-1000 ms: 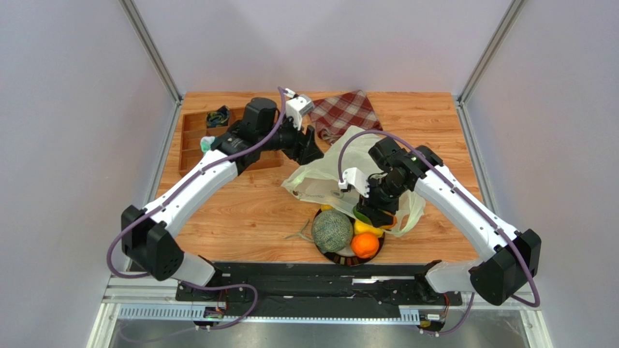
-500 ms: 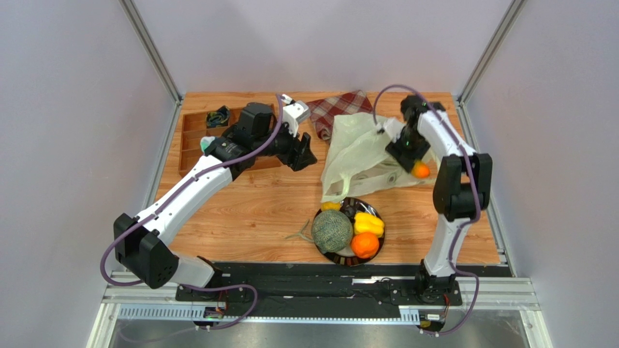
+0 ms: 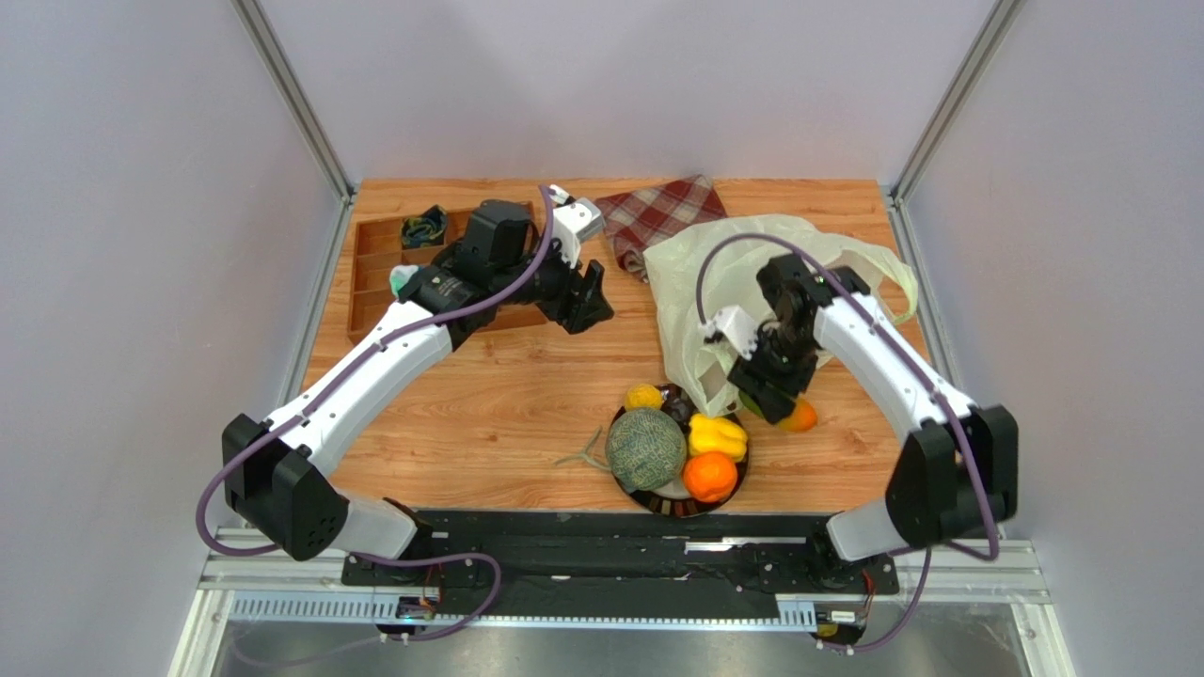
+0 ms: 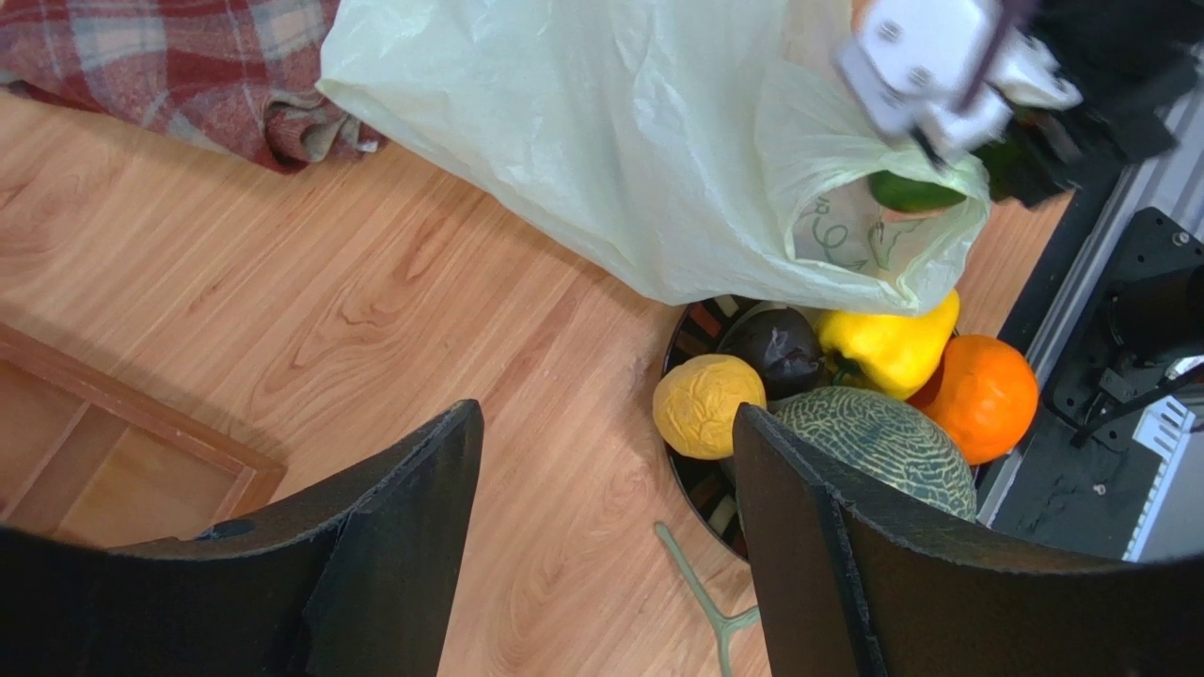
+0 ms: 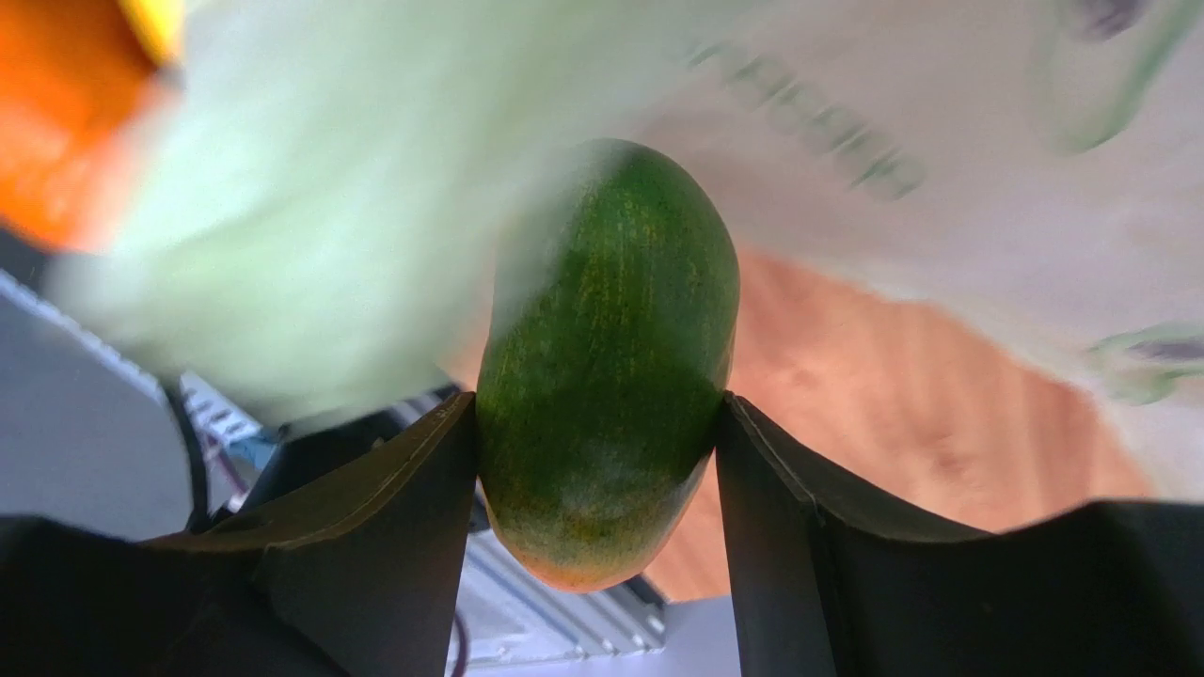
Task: Take the fake fruits out of the plastic bag
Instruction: Adjust the plastic bag at the center of the board, then place the fake fruit on the plate.
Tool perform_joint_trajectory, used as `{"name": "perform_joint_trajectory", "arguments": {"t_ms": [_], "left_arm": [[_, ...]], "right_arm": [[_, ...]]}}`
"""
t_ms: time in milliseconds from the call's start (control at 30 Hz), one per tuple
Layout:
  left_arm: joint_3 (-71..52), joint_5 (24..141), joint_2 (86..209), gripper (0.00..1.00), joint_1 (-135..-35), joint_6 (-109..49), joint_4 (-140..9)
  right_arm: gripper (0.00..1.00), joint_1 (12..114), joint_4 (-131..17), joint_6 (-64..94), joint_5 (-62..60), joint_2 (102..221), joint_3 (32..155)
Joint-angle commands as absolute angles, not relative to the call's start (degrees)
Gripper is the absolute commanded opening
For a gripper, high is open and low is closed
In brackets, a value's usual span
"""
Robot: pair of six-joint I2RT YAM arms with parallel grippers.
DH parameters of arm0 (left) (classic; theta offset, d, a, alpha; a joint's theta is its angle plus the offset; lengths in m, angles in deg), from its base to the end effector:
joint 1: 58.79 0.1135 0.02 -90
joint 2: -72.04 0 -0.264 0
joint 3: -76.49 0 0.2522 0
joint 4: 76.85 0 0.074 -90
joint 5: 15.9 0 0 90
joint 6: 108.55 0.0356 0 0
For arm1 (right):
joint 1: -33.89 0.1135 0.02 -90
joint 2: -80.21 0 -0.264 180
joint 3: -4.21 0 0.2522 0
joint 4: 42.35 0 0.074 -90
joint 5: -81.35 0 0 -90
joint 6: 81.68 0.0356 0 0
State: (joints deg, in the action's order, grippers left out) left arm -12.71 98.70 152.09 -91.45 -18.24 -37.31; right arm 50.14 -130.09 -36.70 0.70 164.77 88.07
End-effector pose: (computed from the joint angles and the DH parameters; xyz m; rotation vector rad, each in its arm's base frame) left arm 0.2573 -0.1825 0.3598 0.8595 1.9669 -0.7859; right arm 0.2385 0.0755 0.2641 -1.5653 2.6363 0.2325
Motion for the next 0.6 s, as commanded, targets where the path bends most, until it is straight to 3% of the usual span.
{"name": "perform_joint_trajectory", "arguments": {"t_ms": [0,233,400,567], "left_arm": [[-13.21,98.63,152.02,0.75,-90.69,-17.32,-37.51],[-14.26,98.97,153.87,0.75,-90.51,-17.67,-38.04],[-14.88,99.24,154.84,0.75,-90.51,-18.29,-38.83],[-14.88,99.15,154.31,0.75,-90.51,-18.38,-38.57]], "right_arm": [[0.43,50.41,-136.07,-39.75,0.76,153.26,83.45],[0.50,54.09,-145.41,-45.39,9.97,143.49,93.44],[0.50,63.22,-141.92,-29.53,17.70,152.16,103.39],[0.57,63.50,-134.16,-20.25,17.90,158.51,97.69]]}}
